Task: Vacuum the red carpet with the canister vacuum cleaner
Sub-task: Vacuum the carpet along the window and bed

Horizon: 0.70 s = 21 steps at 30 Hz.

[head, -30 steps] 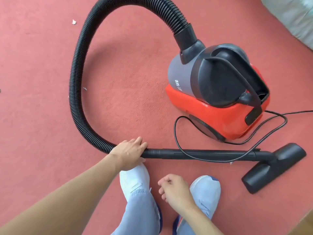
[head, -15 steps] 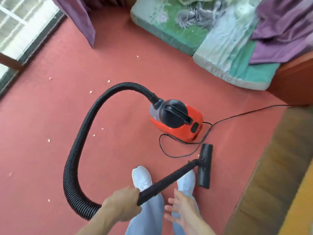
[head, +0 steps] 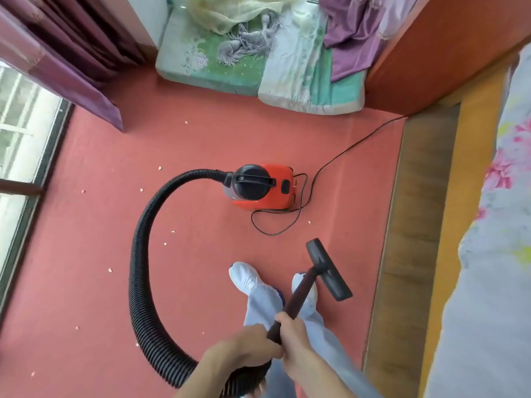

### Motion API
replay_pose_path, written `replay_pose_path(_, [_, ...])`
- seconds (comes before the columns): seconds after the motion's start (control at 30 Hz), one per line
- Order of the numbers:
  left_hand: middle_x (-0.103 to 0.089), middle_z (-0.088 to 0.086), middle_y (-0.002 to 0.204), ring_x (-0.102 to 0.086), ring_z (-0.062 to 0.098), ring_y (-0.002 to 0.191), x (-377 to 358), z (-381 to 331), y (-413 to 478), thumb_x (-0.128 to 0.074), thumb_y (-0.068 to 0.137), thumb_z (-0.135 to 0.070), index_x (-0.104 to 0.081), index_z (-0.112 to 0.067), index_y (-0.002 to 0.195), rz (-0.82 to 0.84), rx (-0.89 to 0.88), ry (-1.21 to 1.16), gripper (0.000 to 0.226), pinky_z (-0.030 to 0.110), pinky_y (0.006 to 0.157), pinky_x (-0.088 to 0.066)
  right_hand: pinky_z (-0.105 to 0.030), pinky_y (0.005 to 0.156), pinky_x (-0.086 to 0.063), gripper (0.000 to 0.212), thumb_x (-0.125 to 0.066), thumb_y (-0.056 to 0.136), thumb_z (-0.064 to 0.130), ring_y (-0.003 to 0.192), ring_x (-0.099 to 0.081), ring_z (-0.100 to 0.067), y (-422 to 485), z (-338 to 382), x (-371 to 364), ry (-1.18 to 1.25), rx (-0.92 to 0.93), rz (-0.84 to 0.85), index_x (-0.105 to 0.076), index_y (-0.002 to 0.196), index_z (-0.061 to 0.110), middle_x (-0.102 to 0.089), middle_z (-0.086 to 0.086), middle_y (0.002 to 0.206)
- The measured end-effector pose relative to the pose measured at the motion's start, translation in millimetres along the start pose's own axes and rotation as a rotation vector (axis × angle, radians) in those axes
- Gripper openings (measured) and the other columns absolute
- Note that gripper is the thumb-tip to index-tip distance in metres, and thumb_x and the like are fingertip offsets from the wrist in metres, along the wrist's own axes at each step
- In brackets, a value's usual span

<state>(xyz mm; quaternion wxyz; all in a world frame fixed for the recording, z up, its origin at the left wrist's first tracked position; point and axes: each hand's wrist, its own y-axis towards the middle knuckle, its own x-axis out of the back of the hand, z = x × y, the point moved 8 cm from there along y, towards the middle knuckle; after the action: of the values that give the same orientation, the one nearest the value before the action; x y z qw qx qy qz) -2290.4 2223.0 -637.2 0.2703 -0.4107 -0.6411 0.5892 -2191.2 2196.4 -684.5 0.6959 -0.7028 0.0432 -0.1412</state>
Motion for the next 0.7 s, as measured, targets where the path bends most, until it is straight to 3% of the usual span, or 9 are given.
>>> replay_pose_path(0.13, [-0.058,0.002,0.084,-0.057,0.027,0.083,-8.5,-32.6,-57.4,-0.047,0.085,-0.066,-0.051,-0.015,0.083,-0.255,-0.102,0.437,0.05,0.033,0.072,-0.039,-0.033,0.056,-0.051,0.016,-0.055,0.093,0.018,0.046,-0.051,-0.022,-30.0,17.1,33.7,0.199,0.012,-0.058,-0.056,0.092,0.001,-0.05,-0.005,0.051])
replay_pose_path(0.23, [-0.06,-0.001,0.089,-0.058,0.028,0.086,5.7,-51.4,-94.8,-0.05,0.079,-0.069,-0.041,-0.022,0.087,-0.439,-0.22,0.706,0.048,0.035,0.073,-0.032,-0.037,0.068,-0.051,0.017,-0.064,0.09,0.017,0.054,-0.054,-0.022,-36.1,31.0,45.9,0.421,-0.075,0.037,-0.058,0.085,0.002,-0.055,-0.005,0.055])
replay_pose_path(0.33, [-0.056,-0.007,0.09,-0.058,0.025,0.089,19.0,-62.1,-115.7,-0.055,0.081,-0.059,-0.038,-0.026,0.09,-0.488,-0.321,0.704,0.038,0.036,0.07,-0.035,-0.03,0.068,-0.049,0.021,-0.06,0.093,0.014,0.057,-0.051,-0.019,-54.0,47.8,46.5,0.627,-0.095,0.212,-0.05,0.076,0.009,-0.049,-0.005,0.061])
replay_pose_path(0.47, [-0.051,-0.01,0.079,-0.049,0.017,0.072,25.1,-77.7,-133.3,-0.058,0.082,-0.051,-0.046,-0.023,0.089,-0.566,-0.38,0.586,0.031,0.032,0.062,-0.032,-0.028,0.05,-0.053,0.017,-0.053,0.097,0.011,0.047,-0.053,-0.019,-91.8,59.1,45.7,0.764,-0.068,0.229,-0.048,0.081,0.008,-0.048,-0.006,0.058])
replay_pose_path(0.53, [-0.055,-0.01,0.083,-0.052,0.017,0.073,23.2,-83.2,-139.3,-0.06,0.081,-0.047,-0.053,-0.021,0.095,-0.581,-0.412,0.538,0.03,0.033,0.064,-0.039,-0.03,0.049,-0.053,0.01,-0.056,0.094,0.007,0.046,-0.054,-0.02,-103.0,61.1,48.7,0.683,-0.051,0.145,-0.048,0.089,0.006,-0.05,-0.007,0.057])
replay_pose_path(0.6, [-0.059,-0.01,0.093,-0.058,0.018,0.081,18.1,-83.5,-140.4,-0.061,0.08,-0.043,-0.055,-0.023,0.103,-0.549,-0.431,0.525,0.031,0.037,0.072,-0.047,-0.037,0.058,-0.055,0.01,-0.057,0.092,0.005,0.052,-0.058,-0.024,-108.1,62.2,63.7,0.51,-0.014,-0.013,-0.048,0.089,0.001,-0.056,-0.009,0.06])
replay_pose_path(0.67, [-0.06,-0.01,0.099,-0.061,0.02,0.087,14.0,-81.4,-140.1,-0.061,0.082,-0.037,-0.057,-0.025,0.111,-0.542,-0.427,0.528,0.032,0.038,0.075,-0.049,-0.039,0.079,-0.054,0.014,-0.057,0.091,0.008,0.079,-0.064,-0.032,-111.3,70.0,78.7,0.192,0.061,-0.164,-0.05,0.101,0.003,-0.063,-0.013,0.086])
replay_pose_path(0.7, [-0.061,-0.009,0.1,-0.061,0.021,0.088,12.3,-82.1,-140.1,-0.061,0.083,-0.035,-0.057,-0.025,0.113,-0.552,-0.433,0.532,0.032,0.037,0.075,-0.048,-0.037,0.085,-0.052,0.03,-0.058,0.09,0.009,0.094,-0.064,-0.034,-112.0,73.9,84.1,0.051,0.096,-0.214,-0.051,0.118,0.003,-0.062,-0.013,0.099])
